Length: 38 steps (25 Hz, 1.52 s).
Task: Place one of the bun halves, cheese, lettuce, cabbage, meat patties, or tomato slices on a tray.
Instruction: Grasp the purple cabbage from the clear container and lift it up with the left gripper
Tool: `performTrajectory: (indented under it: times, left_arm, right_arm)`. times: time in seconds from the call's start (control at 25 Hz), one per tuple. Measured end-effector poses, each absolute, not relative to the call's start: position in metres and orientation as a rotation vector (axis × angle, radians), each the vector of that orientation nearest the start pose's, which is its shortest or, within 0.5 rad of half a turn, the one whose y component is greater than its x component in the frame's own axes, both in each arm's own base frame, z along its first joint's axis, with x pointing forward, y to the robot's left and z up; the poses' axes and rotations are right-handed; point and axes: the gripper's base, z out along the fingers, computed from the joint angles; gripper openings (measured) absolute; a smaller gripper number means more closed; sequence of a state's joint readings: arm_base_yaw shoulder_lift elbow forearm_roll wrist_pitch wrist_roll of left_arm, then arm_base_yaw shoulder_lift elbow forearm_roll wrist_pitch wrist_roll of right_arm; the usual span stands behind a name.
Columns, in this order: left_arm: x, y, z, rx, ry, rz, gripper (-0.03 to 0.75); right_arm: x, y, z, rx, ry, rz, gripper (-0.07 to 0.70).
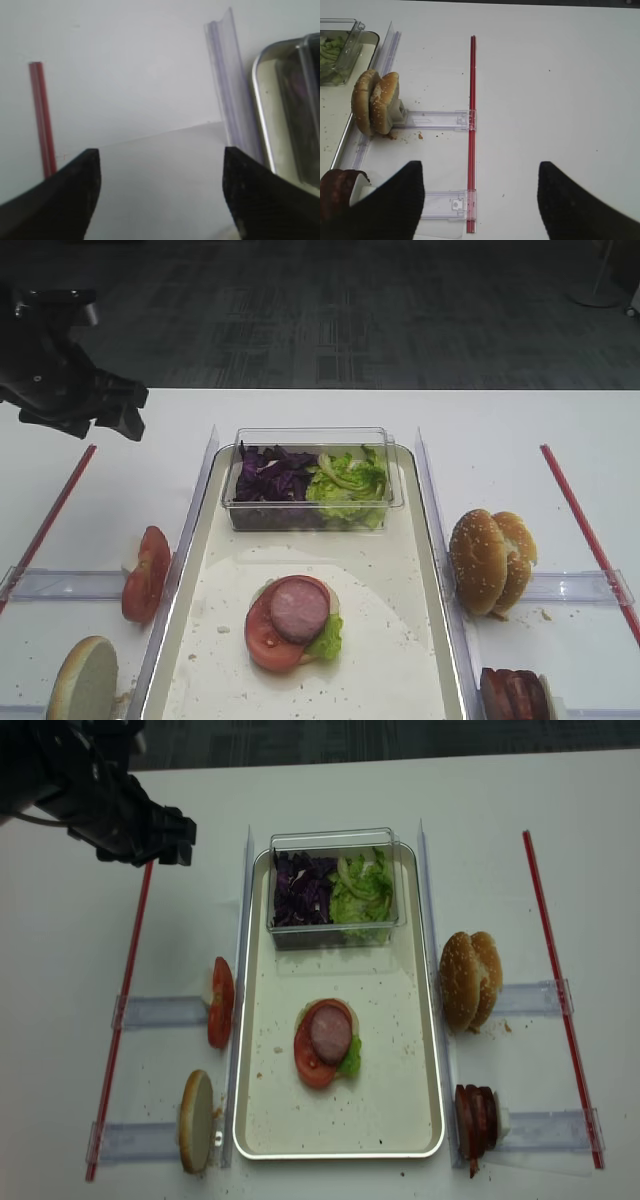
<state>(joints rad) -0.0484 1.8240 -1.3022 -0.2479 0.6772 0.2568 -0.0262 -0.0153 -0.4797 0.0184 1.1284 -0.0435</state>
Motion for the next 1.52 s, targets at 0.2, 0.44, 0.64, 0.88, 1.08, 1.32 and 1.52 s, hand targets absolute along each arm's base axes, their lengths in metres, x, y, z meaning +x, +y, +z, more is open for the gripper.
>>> performTrajectory:
  times: [0.2, 0.44, 0.64, 0.88, 1.08, 1.32, 1.52]
  left_arm:
    - [0.38, -0.073, 0.222, 0.332, 2.633, -0.234, 0.472]
    - [0.372, -0.116, 0.223, 0.474, 2.586, -0.266, 0.472]
    - [0.362, -0.146, 0.223, 0.589, 2.554, -0.288, 0.472]
    - [0.351, -0.175, 0.224, 0.7, 2.514, -0.311, 0.472]
    - [0.347, -0.187, 0.225, 0.754, 2.475, -0.316, 0.47]
    - [0.347, -0.188, 0.226, 0.749, 2.461, -0.319, 0.459]
    - [0.351, -0.188, 0.228, 0.735, 2.42, -0.313, 0.457]
  right_arm:
    - [-0.008, 0.002, 0.266, -0.018, 2.117, -0.018, 0.508]
    - [-0.008, 0.002, 0.266, -0.018, 2.117, -0.018, 0.508]
    - [-0.008, 0.002, 0.266, -0.018, 2.117, -0.018, 0.508]
    - [-0.008, 0.002, 0.266, -0.018, 2.117, -0.018, 0.508]
    - [-0.008, 0.002, 0.266, -0.018, 2.117, -0.018, 0.508]
    - [-0.008, 0.002, 0.266, -0.018, 2.117, -0.018, 0.508]
    - [-0.008, 0.002, 0.266, -0.018, 2.117, -0.018, 0.508]
